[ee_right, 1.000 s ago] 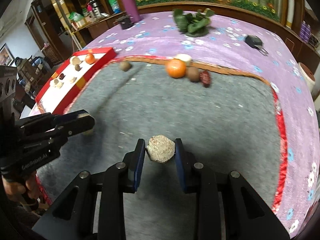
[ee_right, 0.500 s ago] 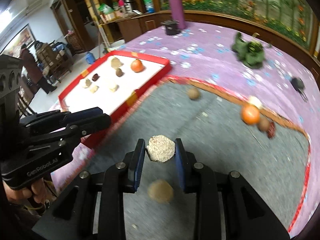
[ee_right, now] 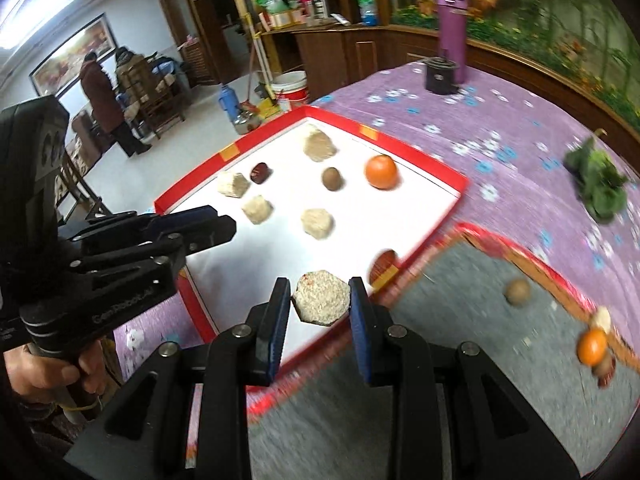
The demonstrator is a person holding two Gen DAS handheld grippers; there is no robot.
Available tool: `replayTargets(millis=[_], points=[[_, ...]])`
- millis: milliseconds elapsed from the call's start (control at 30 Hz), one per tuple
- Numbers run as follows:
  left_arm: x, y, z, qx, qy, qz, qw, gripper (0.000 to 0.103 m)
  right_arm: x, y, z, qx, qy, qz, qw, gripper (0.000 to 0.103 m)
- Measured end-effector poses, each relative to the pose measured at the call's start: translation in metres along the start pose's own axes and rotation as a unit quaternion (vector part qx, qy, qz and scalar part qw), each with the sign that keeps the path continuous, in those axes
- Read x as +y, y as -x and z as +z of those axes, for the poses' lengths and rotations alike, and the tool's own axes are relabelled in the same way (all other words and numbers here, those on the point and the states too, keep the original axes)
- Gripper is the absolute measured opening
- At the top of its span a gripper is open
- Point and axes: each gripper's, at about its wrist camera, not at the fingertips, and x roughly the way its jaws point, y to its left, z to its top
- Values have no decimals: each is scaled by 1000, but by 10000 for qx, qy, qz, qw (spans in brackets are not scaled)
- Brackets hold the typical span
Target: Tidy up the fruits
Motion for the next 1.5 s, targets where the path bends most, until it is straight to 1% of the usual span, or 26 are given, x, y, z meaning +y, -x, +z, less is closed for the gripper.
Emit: replayTargets(millis=[100,200,367,467,567,700,767,800,867,900,933,967,1000,1033,1100,1133,1200,1233,1333,1433,1467,1500], points=[[11,-5,-1,66,125,46,9999,18,9,-18,6,125,151,16,9998,32],[19,-9,-2,116,216,17,9997,18,13,-32,9,255,254,-12,9994,32],[27,-16,-3,239,307,4,9992,18,14,-46,12,380,328,-76,9987,32],[32,-19,-3,296,409,-90,9987,18,14,-52,12,452,359,-134,9982,32],[36,-18,-2,266,466,-273,9982,18,15,-54,11,476,395,-157,9980,32],[42,-12,-2,195,520,-440,9975,18,16,-47,12,340,406,-93,9986,32],[36,-6,-1,174,472,-431,9978,18,11,-36,11,253,319,-10,9992,32],[30,-1,-1,160,402,-504,9978,18,6,-24,9,155,249,40,9996,32],[4,9,-2,119,27,-708,9974,19,-7,0,3,4,133,26,9999,32],[-17,15,-4,118,-268,-876,9957,24,-15,11,-1,-54,73,-22,10000,32],[-31,19,-7,148,-440,-1046,9934,39,-27,29,-9,-144,-27,-135,9998,32],[-51,22,-12,233,-627,-1306,9892,51,-41,46,-18,-206,-123,-324,9992,32],[-64,24,-16,312,-732,-1470,9859,76,-51,57,-24,-226,-180,-488,9984,31],[-82,25,-23,401,-869,-1687,9810,82,-68,73,-37,-242,-281,-782,9962,31],[-113,26,-35,544,-1152,-2059,9702,82,-88,91,-53,-231,-451,-1110,9925,31],[-129,23,-42,634,-1347,-2143,9654,82,-103,101,-67,-213,-645,-1264,9896,31],[-156,16,-55,853,-1728,-2187,9566,82,-121,111,-82,-201,-984,-1346,9858,31],[-166,12,-61,936,-1873,-2166,9535,82,-133,117,-95,-218,-1257,-1327,9829,31],[-185,3,-72,1071,-2173,-2079,9477,82,-147,128,-115,-294,-1627,-1285,9778,31],[-196,-4,-78,1197,-2270,-2121,9430,79,-153,133,-129,-311,-1761,-1249,9759,31],[-199,-6,-79,1167,-2291,-2100,9433,76,-154,134,-133,-315,-1785,-1234,9757,31],[-203,-10,-80,1158,-2354,-2054,9428,66,-155,135,-136,-325,-1812,-1218,9753,31]])
